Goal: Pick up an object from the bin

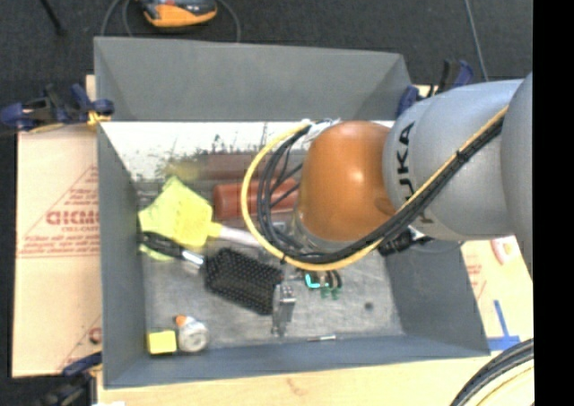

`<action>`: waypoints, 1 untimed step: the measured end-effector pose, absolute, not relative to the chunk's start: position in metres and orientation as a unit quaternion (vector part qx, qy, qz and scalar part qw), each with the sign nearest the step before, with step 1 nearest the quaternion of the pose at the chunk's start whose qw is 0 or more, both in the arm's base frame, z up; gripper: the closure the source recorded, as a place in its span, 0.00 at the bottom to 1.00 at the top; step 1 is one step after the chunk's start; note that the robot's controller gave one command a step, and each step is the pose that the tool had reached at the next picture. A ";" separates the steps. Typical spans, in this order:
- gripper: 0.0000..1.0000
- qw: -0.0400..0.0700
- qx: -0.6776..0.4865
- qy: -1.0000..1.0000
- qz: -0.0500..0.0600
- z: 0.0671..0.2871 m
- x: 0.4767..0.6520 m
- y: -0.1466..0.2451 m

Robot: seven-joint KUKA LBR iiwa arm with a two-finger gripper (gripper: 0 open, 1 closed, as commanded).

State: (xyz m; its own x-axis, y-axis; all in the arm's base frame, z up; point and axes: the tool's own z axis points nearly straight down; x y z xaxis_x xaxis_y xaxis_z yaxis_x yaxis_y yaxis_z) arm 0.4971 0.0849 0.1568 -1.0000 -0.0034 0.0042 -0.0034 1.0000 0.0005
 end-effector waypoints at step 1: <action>0.00 -0.001 0.000 -1.000 -0.001 0.160 0.499 0.085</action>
Offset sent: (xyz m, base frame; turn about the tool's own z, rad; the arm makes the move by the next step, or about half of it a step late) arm 0.0252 -0.0085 -0.0868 -0.0877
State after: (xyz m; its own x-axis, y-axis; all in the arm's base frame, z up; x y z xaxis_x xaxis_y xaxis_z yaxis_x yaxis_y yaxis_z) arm 0.4990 0.0846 0.1596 -1.0000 -0.0008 -0.0023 -0.0008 1.0000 0.0011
